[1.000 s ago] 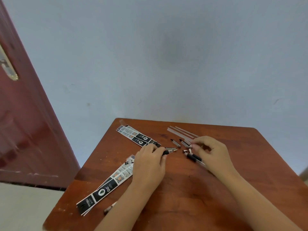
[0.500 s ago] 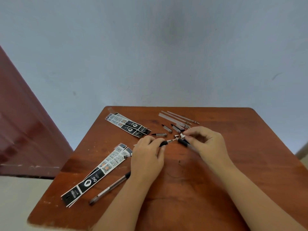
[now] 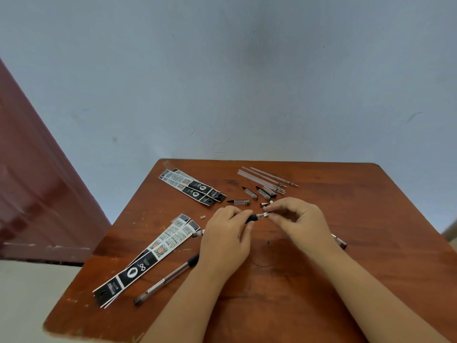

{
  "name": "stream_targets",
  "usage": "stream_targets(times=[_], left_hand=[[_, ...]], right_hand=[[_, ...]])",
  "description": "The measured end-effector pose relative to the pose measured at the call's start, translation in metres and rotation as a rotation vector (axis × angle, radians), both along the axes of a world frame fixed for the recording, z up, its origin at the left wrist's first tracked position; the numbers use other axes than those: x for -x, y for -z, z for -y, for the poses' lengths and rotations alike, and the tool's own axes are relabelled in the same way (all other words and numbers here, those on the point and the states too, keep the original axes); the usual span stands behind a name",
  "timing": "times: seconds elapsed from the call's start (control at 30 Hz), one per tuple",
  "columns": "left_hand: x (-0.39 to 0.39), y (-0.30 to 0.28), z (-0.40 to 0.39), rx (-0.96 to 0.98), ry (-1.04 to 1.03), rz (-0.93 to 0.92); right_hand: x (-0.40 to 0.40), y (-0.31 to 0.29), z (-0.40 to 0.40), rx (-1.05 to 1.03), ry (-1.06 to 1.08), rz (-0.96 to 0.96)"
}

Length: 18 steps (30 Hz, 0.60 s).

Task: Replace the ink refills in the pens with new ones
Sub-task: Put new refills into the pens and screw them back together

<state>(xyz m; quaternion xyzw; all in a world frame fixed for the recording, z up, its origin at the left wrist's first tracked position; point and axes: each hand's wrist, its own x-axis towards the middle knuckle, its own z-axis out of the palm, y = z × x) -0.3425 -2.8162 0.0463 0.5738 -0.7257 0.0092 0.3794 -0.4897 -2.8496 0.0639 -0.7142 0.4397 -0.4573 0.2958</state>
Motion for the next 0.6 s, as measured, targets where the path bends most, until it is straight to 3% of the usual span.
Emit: stream_targets(times=[0.4,0.6], left_hand=[[0.0012,0.0055,0.0031,0.071,0.08,-0.008],[-0.0006,0.0051,0.004,0.097,0.04,-0.038]], right_hand=[[-0.0022,-0.0035,-0.0007,0.002,-0.037,-0.313],[0.0049,-0.0079,0.0001,-0.026,-0.092,-0.18]])
